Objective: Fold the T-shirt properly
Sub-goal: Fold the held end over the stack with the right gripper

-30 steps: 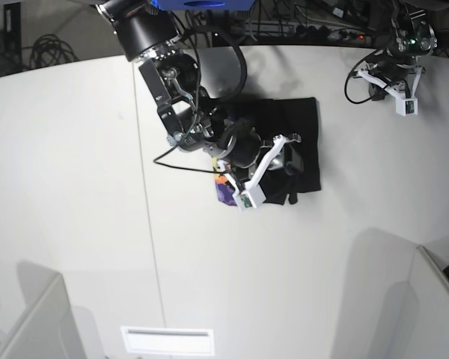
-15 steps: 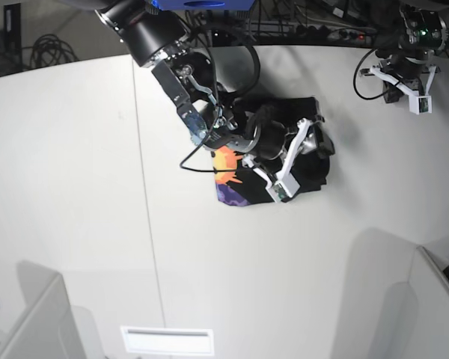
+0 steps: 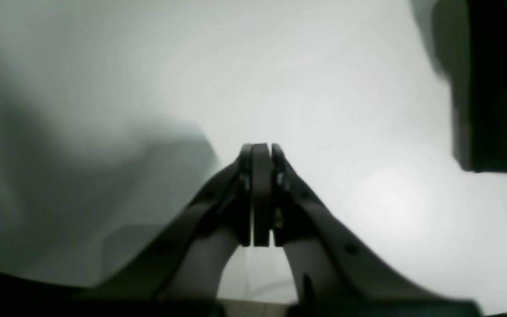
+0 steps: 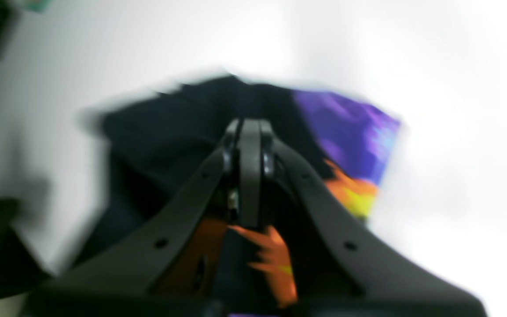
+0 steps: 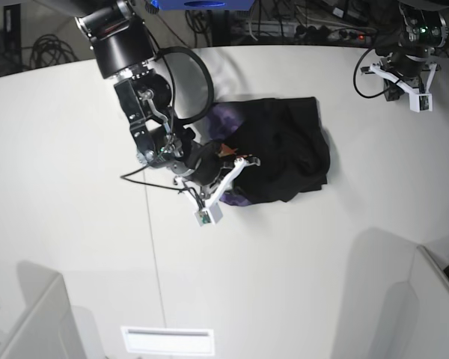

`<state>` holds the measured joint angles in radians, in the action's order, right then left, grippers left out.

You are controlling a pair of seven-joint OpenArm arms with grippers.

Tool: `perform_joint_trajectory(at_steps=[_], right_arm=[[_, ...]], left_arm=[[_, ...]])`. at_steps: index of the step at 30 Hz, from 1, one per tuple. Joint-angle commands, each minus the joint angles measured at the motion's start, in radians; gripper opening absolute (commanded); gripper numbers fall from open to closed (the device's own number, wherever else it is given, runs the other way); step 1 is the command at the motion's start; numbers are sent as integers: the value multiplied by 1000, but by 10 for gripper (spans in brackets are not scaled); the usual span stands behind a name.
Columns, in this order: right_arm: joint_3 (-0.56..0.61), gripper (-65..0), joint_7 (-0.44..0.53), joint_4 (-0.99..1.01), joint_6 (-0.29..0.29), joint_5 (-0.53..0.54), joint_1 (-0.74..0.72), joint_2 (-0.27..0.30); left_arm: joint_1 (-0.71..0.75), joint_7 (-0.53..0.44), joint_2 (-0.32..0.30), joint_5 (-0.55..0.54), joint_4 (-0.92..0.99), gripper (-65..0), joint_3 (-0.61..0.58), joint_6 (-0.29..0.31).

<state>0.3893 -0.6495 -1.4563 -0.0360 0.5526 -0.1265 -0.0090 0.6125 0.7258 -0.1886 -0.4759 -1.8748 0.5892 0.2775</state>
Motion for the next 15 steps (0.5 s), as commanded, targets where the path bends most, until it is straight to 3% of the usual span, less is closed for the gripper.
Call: perform_joint_trajectory(at_steps=[1, 6, 15], right_arm=[[1, -650, 20, 7, -12, 11, -22, -18], [9, -650, 21, 76, -15, -32, -38, -72], [262, -650, 20, 95, -12, -7, -98, -127]], left_arm=[[5, -18, -12, -7, -18, -650, 7, 1], [5, -18, -12, -7, -19, -650, 7, 1], [5, -18, -12, -7, -19, -650, 7, 1]])
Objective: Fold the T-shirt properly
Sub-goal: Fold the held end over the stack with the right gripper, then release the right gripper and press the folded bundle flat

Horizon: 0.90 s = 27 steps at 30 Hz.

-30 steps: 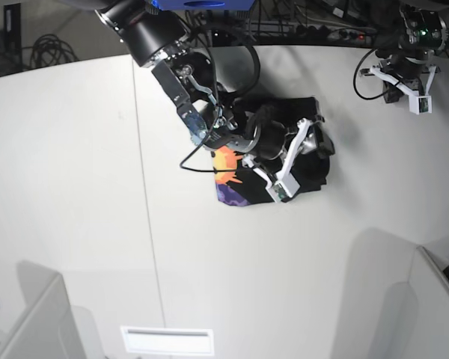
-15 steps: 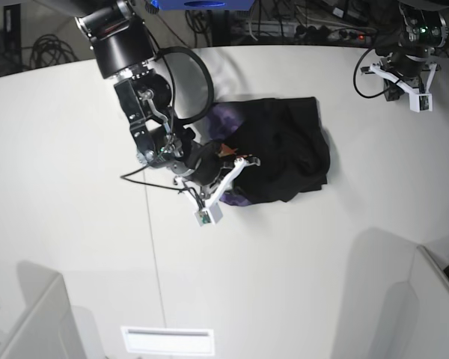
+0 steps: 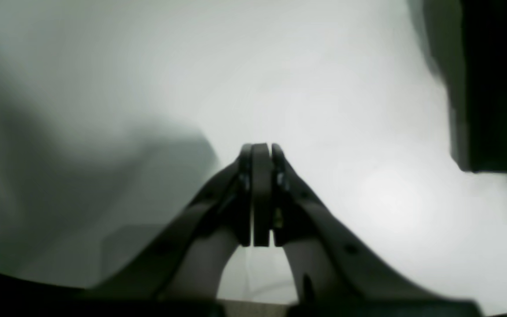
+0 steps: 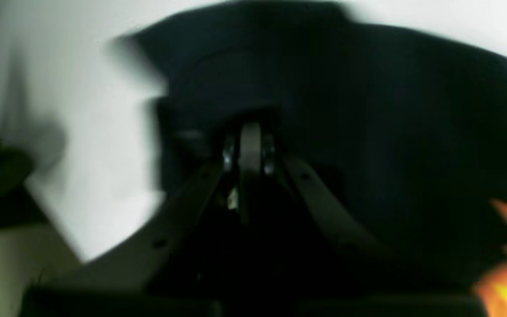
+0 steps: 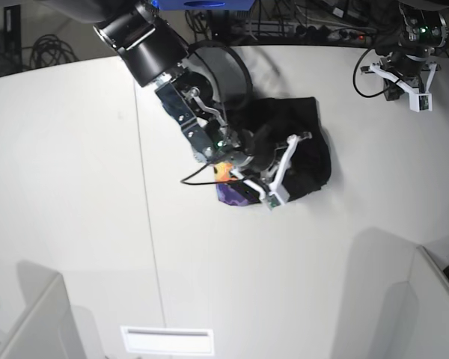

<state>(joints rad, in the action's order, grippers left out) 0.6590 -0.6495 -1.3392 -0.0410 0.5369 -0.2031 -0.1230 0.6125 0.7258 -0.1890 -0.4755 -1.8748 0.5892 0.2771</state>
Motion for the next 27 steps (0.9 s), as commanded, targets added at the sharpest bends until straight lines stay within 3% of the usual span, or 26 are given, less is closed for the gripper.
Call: perform_joint_trajectory(at_steps=[1, 6, 11, 20, 23, 27], right_arm=[[41, -650, 20, -44, -7, 30, -32, -16], [163, -650, 15, -196, -6, 76, -55, -11], [101, -650, -5, -288, 59, 76, -26, 42], [-37, -650, 0, -320, 63, 82, 37, 102], [-118, -650, 0, -363, 63, 82, 77, 127], [-256, -650, 0, -417, 62, 82, 138, 167]], left_arm=[[5, -18, -11, -7, -19, -650, 7, 1], [5, -18, -11, -7, -19, -650, 8, 1], [5, -18, -13, -7, -19, -650, 8, 1], [-4, -18, -7, -10, -68, -650, -2, 3], [-7, -18, 13, -105, -92, -650, 8, 3], [-21, -18, 10, -368, -88, -650, 2, 3]])
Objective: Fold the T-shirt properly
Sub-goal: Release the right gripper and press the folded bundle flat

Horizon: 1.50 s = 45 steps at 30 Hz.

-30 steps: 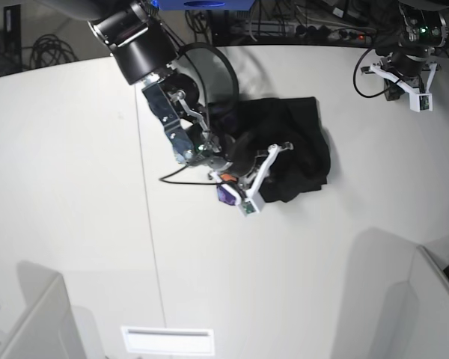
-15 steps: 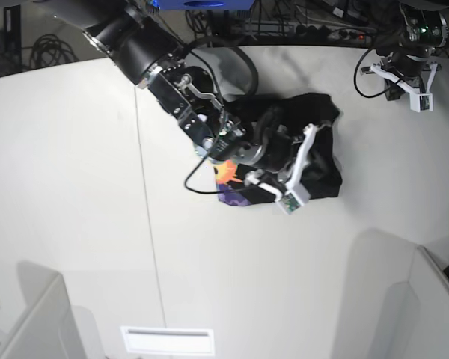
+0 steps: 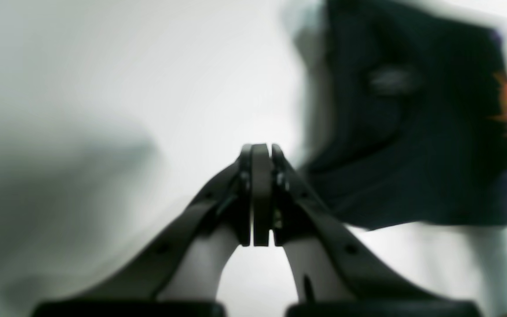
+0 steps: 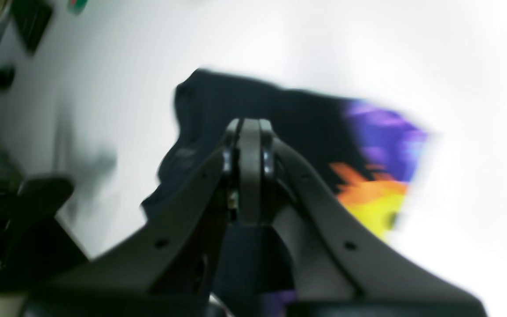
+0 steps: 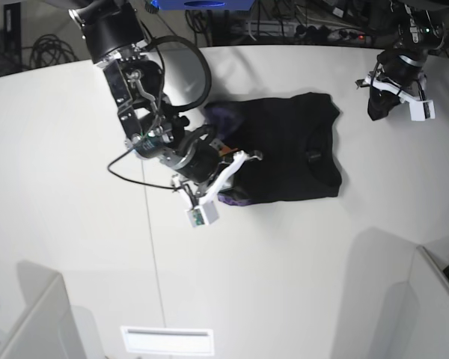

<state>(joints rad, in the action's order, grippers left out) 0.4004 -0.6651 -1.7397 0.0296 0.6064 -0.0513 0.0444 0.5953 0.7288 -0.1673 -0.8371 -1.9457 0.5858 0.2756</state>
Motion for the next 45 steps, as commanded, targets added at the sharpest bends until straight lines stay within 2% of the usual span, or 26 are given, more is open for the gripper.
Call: perform_joint_trajectory(at_steps=[1, 4, 6, 9, 12, 14, 17, 20, 27, 39, 41, 45], right_arm=[[-25, -650, 15, -22, -9, 13, -2, 8], [-74, -650, 15, -27, -10, 13, 26, 42], [-96, -650, 15, -27, -10, 14, 43, 71], [-134, -650, 15, -50, -10, 14, 83, 97], [-173, -650, 15, -88, -12, 14, 118, 114], [-188, -650, 14, -111, -12, 14, 132, 127], [-205, -650, 11, -145, -12, 14, 152, 148], [-205, -650, 14, -154, -12, 14, 164, 167], [-206, -650, 14, -154, -12, 14, 184, 165], [-206, -650, 15, -154, -12, 14, 184, 159], [-206, -650, 15, -154, -12, 14, 184, 157], [-206, -650, 15, -154, -12, 14, 184, 157]], left_arm=[[-13, -21, -11, -61, -16, -650, 7, 4], [-36, -21, -11, -143, -17, -650, 0, 4], [-68, -18, -11, -162, -14, -485, -17, 4], [-123, 41, -10, -164, 2, -235, -51, 4], [-177, 119, -7, -162, 24, -79, -51, 4], [-219, 166, -4, -162, 47, -35, -51, 4], [-274, 220, -2, -164, 114, -25, -51, 3], [-306, 228, -2, -162, 185, -25, -53, 3], [-364, 223, -8, -161, 268, -25, -152, -2], [-449, 223, -5, -161, 434, -25, -168, -2], [-463, 222, -7, -158, 434, -25, -215, -2], [-483, 222, -2, -69, 437, -25, -274, -2]])
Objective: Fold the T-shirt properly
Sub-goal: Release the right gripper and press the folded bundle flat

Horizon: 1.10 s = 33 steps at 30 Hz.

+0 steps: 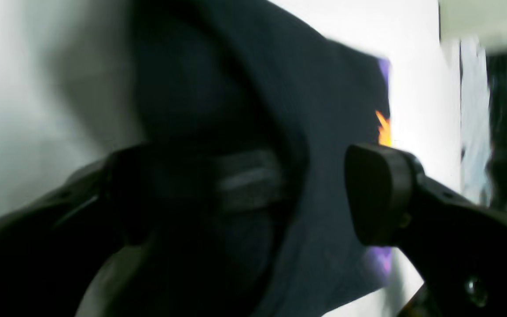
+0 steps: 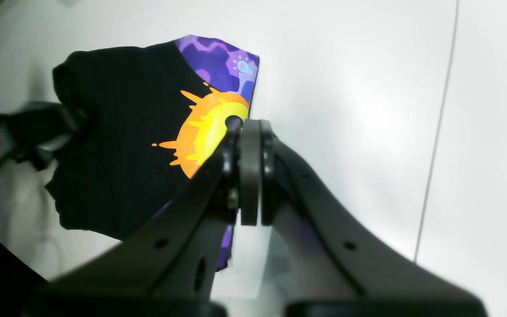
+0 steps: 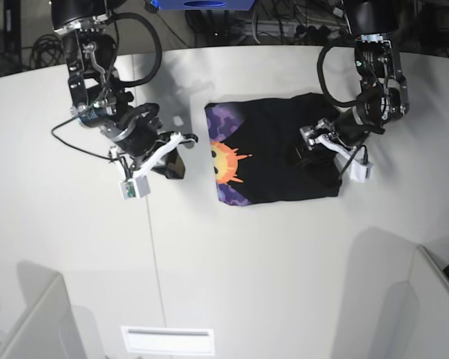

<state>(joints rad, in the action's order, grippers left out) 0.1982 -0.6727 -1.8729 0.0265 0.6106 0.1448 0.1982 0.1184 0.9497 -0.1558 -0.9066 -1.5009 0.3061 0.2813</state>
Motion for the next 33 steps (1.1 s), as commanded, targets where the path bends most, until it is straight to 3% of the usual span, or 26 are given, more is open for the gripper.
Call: perform_joint_trajectory(at_steps=[1, 10, 12, 17, 20, 24, 28, 33], right_arm=[[-4, -650, 23, -21, -9, 10, -12, 4], [-12, -650, 24, -21, -9, 10, -9, 8], [-47, -650, 24, -21, -9, 10, 0, 2], [-135, -650, 24, -21, -9, 12, 17, -24], [-161, -650, 24, -21, -9, 12, 19, -24], [-210, -650, 24, -21, -9, 12, 42, -24], [-259, -650, 24, -20, -9, 12, 66, -24], [-319, -650, 24, -17, -9, 12, 89, -22]], left_arm=[[-7, 1, -6, 17, 3, -25, 6, -7], [-12, -1, 26, 40, 53, -49, -3, -7], [-12, -1, 26, 40, 53, -132, -3, -7], [-12, 7, 20, 40, 55, -467, -5, -7], [-12, 9, 20, 40, 55, -635, -5, -7], [-12, 10, 17, 60, 53, -650, -5, -7], [-30, 55, 17, 179, 46, -650, -12, -7], [-59, 62, 17, 324, 23, -650, -138, -7]])
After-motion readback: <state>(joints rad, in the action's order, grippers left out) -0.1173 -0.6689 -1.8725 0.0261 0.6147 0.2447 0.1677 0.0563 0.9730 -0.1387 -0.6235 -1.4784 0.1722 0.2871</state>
